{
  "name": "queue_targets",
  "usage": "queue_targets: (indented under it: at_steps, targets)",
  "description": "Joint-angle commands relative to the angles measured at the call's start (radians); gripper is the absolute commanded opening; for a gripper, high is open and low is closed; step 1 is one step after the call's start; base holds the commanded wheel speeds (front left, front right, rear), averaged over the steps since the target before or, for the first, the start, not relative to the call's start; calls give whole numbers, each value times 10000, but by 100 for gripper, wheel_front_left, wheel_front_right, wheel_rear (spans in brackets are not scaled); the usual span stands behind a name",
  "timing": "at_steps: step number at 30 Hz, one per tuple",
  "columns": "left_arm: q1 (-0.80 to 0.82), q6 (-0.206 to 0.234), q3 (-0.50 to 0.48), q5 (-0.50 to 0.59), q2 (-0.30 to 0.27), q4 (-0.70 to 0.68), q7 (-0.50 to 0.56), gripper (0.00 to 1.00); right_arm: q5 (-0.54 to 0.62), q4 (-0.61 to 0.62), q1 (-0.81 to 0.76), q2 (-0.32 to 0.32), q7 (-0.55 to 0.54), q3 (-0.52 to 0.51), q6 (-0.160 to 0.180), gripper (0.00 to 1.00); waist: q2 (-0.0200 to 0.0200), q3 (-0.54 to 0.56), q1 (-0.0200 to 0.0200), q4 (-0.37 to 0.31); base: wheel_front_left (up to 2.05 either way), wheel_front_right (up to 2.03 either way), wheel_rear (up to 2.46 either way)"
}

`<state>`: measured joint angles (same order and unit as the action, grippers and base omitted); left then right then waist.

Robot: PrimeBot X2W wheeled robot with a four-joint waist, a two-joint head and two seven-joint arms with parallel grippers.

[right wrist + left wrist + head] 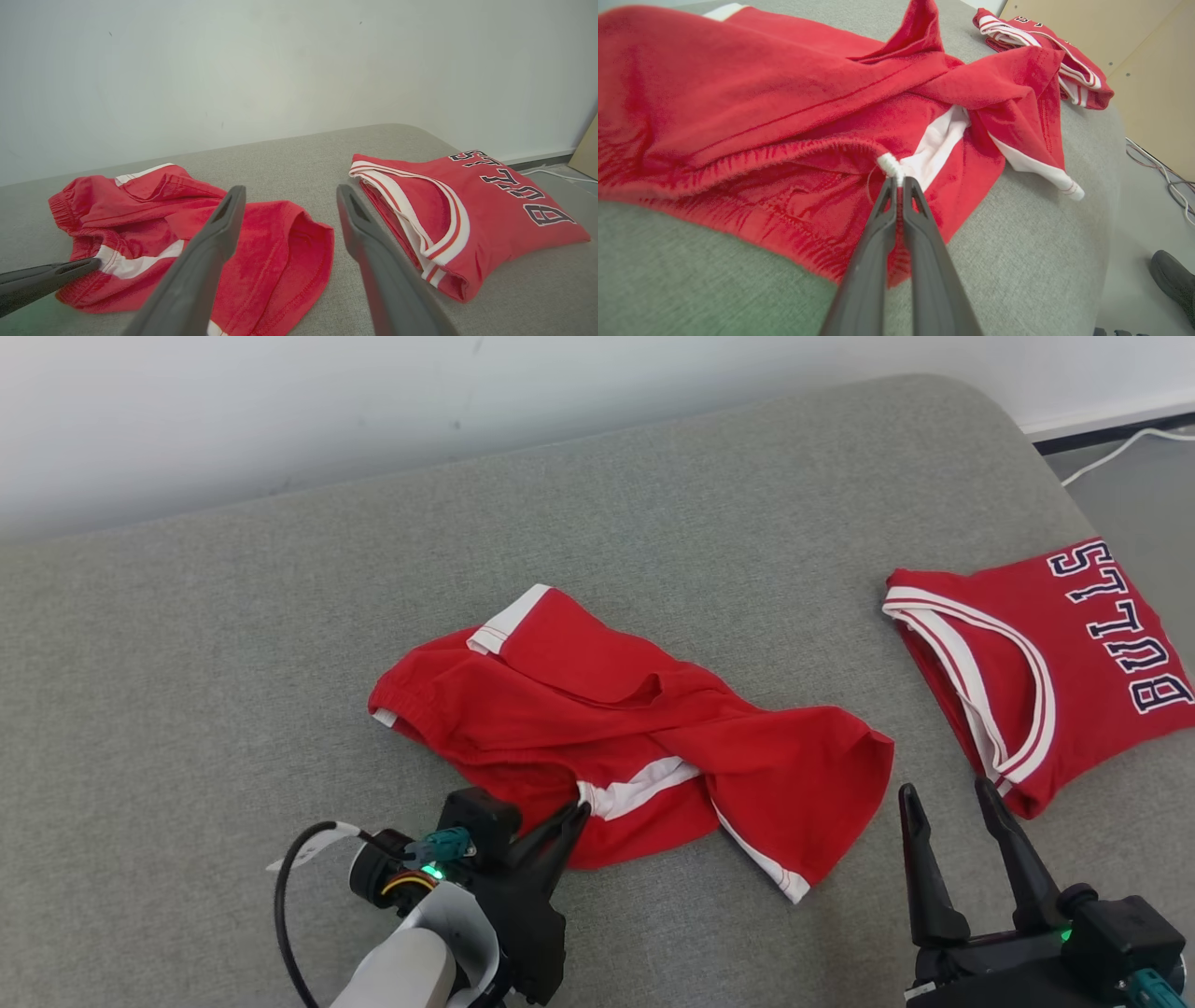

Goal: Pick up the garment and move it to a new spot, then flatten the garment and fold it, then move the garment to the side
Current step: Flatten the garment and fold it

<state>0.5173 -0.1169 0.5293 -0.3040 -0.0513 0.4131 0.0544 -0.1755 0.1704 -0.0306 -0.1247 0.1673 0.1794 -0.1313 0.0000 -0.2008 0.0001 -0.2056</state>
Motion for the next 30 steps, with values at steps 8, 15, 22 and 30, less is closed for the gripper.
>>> queue_targets:
  at_steps: [8,15,22,30]
  targets:
    - [-625,584,-794,-329,-654,-1585,-909,0,-33,152,-36,63,-29,-402,11,100,0,-79,-1,702,0,0,0]
    - [-2604,1814,-2172,-503,-2020,-4569,-899,0,13,461,160,-213,-304,-884,11,100,0,-65,-1,1770,0,0,0]
    - [-3400,2142,-2654,-828,-2094,-4578,-1152,0,-92,472,244,-329,-434,-933,11,100,0,-1,-1,2118,0,0,0]
    - [-3728,2442,-3006,-988,-1992,-3756,-1793,100,-260,273,255,-419,-529,-889,11,100,0,302,-1,2209,0,0,0]
